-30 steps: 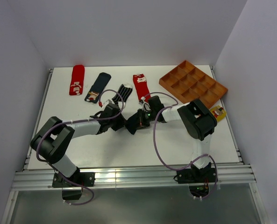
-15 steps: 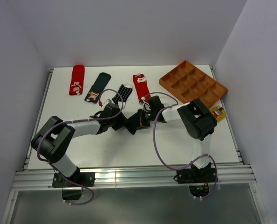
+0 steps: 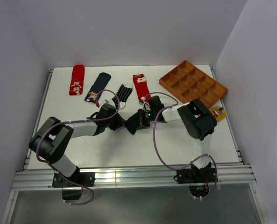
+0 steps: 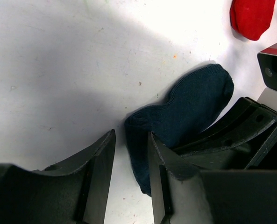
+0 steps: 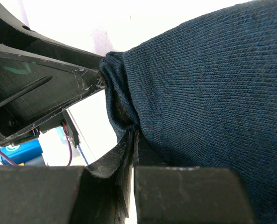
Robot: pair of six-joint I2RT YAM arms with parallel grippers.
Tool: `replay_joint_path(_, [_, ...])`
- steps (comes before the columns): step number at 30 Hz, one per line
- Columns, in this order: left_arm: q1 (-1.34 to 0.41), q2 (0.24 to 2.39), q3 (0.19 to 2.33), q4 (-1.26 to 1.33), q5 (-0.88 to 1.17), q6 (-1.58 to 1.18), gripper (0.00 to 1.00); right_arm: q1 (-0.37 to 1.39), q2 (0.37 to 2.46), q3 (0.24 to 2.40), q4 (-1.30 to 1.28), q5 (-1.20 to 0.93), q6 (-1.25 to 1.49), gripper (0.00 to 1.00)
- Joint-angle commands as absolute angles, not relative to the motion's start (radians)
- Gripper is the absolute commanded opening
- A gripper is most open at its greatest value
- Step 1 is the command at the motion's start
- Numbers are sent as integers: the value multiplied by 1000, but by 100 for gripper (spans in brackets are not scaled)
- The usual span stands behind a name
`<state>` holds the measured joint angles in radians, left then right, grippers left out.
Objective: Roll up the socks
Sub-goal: Roll the sock at the center of the board.
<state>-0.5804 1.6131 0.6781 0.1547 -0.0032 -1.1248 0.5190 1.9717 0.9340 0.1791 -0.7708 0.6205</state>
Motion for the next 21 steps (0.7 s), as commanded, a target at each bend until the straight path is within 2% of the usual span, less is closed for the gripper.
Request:
replay_joint_path(1, [-577,1654,658,130,14,-1089,40,505,2042,891,41,-572,554,3])
replay_joint_path(14, [-577,1727,683,84,20,-1095,32,505,2028,896,28,-546,534,5])
replay_joint_path(19, [-578,1717,687,51,5,-1094,20,506,2007,897,17,-529,522,7])
replay_joint_path(20, [-580,1709,690,45,5,-1092,11,508,1997,894,24,-526,515,8])
replay_joint_path(21, [-580,1704,693,37,5,-1091,8,509,1987,888,25,-514,512,8])
